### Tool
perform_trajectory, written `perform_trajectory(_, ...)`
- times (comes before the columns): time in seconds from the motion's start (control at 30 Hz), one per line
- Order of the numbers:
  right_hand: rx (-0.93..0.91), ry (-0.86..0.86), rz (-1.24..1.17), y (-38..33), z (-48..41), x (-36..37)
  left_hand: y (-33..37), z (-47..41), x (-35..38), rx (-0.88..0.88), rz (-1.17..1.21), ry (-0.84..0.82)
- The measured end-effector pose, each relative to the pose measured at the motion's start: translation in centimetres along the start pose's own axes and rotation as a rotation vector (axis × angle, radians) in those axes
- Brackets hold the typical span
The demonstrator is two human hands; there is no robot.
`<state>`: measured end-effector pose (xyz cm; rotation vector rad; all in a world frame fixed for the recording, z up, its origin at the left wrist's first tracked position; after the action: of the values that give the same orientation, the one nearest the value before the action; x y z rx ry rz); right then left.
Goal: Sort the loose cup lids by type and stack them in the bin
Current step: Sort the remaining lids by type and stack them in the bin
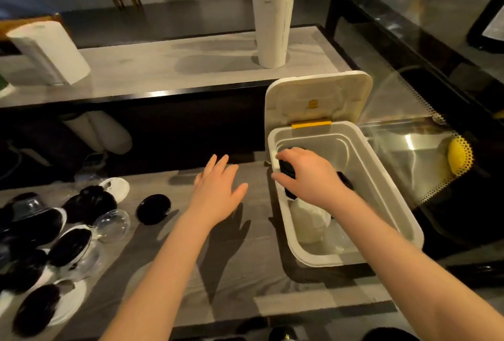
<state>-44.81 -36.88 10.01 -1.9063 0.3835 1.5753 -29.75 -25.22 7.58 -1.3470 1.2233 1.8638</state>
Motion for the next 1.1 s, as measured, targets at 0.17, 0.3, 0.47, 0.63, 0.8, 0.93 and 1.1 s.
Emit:
perform_trajectory(0.17,-0.137,-0.035,-0.016,-6.6,-3.1,2.8,-7.4,2.5,-2.0,-0.133,-0.036,-0.012)
perform_trajectory(0.3,-0.209,-0.143,-0.038,-11.6,-4.9,6.1,-13.8,4.5,-3.1,-0.254,-0.044,-0.044)
perform_trajectory(0.47,-0.271,-0.262,-0.006,-18.4,-7.0,9.6,-21.5,7.2,-4.5,-0.395,-0.041,-0.038)
perform_trajectory(0.63,-0.322,-0.376,0.036,-24.6,-8.5,13.3,-28.9,10.0,-5.5,-0.537,-0.011,-0.021)
perform_trajectory(0.8,-0.305,-0.488,0.014,-29.3,-10.3,18.1,-35.1,11.6,-5.4,-0.589,0.058,-0.027)
perform_trajectory(0.93,-0.351,-0.566,0.079,-31.8,-11.0,22.0,-37.6,11.1,-4.2,-0.636,0.097,-0.134)
perform_trajectory(1.1,-0.383,-0.613,0.242,-33.7,-11.1,25.4,-39.3,9.7,-2.3,-0.657,0.164,-0.22)
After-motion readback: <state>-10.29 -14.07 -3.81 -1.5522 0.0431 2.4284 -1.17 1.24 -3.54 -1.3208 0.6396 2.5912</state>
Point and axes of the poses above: each hand's wrist, its own z-axis away from the middle knuckle, its own x-axis out of the palm, y = z × x, the point moved 2 cm from there along -z, towards the middle knuckle, and after that the axes turned 5 degrees about z, right-handed, at the moved point
